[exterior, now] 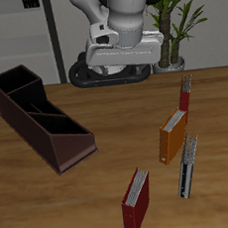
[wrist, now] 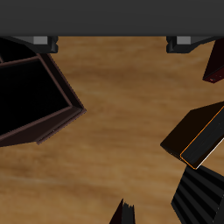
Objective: Place the orange book into the right desk caddy's left compartment
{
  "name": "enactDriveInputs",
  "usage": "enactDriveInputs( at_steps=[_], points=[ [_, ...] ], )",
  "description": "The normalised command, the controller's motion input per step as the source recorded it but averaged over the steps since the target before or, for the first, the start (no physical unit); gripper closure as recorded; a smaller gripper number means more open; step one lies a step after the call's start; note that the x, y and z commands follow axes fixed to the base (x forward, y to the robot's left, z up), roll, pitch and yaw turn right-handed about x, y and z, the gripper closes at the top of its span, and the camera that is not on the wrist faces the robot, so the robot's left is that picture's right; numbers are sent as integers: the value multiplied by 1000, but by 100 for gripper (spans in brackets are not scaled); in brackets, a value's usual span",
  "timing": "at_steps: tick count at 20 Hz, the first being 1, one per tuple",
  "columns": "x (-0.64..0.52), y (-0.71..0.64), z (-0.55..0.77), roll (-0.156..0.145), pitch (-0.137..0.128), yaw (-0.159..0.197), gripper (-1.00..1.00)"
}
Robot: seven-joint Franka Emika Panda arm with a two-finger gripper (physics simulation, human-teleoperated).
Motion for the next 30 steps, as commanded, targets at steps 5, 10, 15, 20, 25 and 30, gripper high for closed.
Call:
enactDriveInputs(
  at_steps=[5,10,15,20,25,30],
  points=[
    [86,325,-30,46,-5,-26,-100],
    [60,236,-56,25,13,-18,-100],
    [30,175,66,24,-30,-42,-100],
    [68,101,-46,10,1,-10,-100],
    [67,125,-147,44,18,20,-100],
    [93,150,-49,25,10,-14,-100]
  ],
)
